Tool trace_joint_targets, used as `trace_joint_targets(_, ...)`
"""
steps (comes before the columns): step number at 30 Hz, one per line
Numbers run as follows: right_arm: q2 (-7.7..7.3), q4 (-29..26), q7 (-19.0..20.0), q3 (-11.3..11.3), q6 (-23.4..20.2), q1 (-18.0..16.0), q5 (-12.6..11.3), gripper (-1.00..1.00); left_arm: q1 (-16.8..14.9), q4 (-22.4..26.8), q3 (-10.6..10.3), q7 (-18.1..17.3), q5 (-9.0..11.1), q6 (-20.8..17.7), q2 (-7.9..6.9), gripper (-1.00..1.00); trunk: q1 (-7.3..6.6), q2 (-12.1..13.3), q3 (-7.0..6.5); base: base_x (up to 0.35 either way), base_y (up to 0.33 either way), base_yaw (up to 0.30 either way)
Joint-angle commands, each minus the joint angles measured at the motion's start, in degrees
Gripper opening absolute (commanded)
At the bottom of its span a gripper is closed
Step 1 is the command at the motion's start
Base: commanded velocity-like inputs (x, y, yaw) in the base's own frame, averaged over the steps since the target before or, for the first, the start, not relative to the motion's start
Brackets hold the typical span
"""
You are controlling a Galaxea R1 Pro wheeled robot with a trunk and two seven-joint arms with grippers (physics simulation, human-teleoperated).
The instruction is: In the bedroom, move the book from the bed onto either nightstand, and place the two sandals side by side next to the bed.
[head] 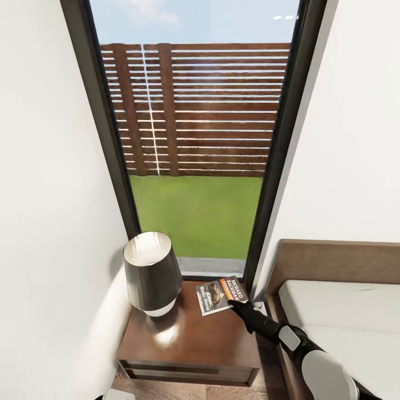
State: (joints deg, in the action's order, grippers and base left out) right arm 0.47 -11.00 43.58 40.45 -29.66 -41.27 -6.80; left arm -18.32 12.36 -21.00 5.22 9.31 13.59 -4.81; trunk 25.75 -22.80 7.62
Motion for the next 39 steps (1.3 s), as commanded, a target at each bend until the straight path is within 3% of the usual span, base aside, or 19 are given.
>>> trace_joint_targets(1, 0.02, -0.1, -0.3, 0.0, -0.6, 0.0, -0.6, -1.00, 0.0, 0.0, -0.5, 0.2, 0.5, 0.2, -0.03, 1.00, 0.04, -0.1, 0.12, 0.028, 0.000, 0.000)
trace_joint_targets(13, 0.05, -0.2, -2.5, 0.5, -0.8, 0.0, -0.7, -1.00, 0.0, 0.0, -0.4, 0.2, 0.5, 0.2, -0.02, 1.00, 0.04, -0.1, 0.12, 0.011, 0.000, 0.000)
trace_joint_targets(39, 0.02, -0.2, -2.7, 1.1, -0.6, 0.0, -0.7, -1.00, -0.1, 0.0, -0.4, 0.2, 0.5, 0.2, -0.02, 1.00, 0.04, -0.1, 0.12, 0.000, 0.000, 0.000)
